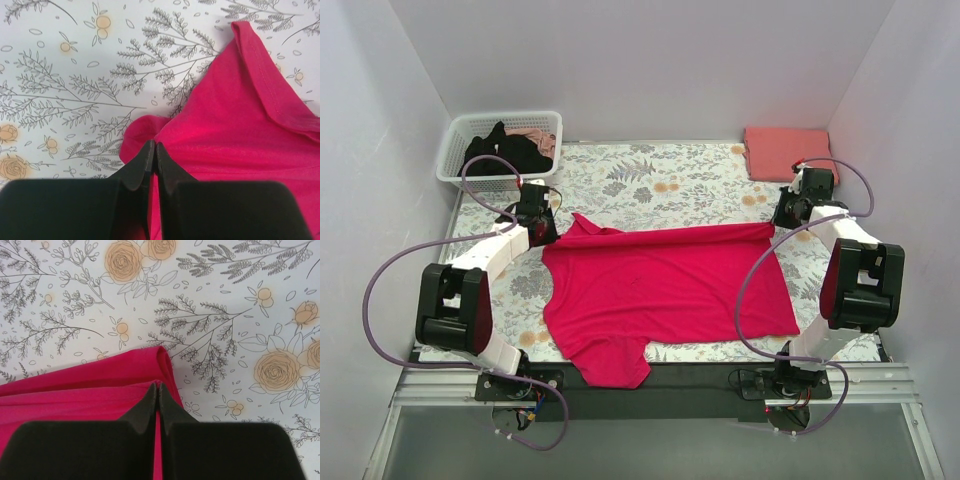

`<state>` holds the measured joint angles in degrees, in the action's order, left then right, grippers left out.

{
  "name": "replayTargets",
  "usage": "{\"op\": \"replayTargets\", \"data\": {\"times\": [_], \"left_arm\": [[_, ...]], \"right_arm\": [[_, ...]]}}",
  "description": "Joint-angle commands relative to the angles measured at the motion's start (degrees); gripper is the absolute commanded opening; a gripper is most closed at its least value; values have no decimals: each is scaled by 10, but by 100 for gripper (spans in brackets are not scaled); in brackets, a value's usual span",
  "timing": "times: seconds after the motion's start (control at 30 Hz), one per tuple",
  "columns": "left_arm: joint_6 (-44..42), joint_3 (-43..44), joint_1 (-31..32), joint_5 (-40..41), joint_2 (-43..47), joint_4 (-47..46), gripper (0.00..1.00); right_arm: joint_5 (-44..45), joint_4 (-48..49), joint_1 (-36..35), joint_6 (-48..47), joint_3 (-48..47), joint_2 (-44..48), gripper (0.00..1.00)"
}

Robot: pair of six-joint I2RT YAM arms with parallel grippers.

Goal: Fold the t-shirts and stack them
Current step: Fold the tshirt

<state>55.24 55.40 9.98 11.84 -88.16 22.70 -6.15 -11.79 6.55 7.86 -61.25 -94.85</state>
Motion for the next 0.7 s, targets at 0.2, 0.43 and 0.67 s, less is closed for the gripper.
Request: {"op": "replayTargets", "data": {"times": [0.2,0.43,0.67], "left_arm": [[14,-27,-6,9,12,2,0],[27,-47,-5,1,1,-1,0],[37,-53,-5,2,0,0,0]], "right_arm": [[41,35,12,9,43,21,1],[36,52,14,9,46,-3,1],[12,56,13,9,35,-10,1]]}}
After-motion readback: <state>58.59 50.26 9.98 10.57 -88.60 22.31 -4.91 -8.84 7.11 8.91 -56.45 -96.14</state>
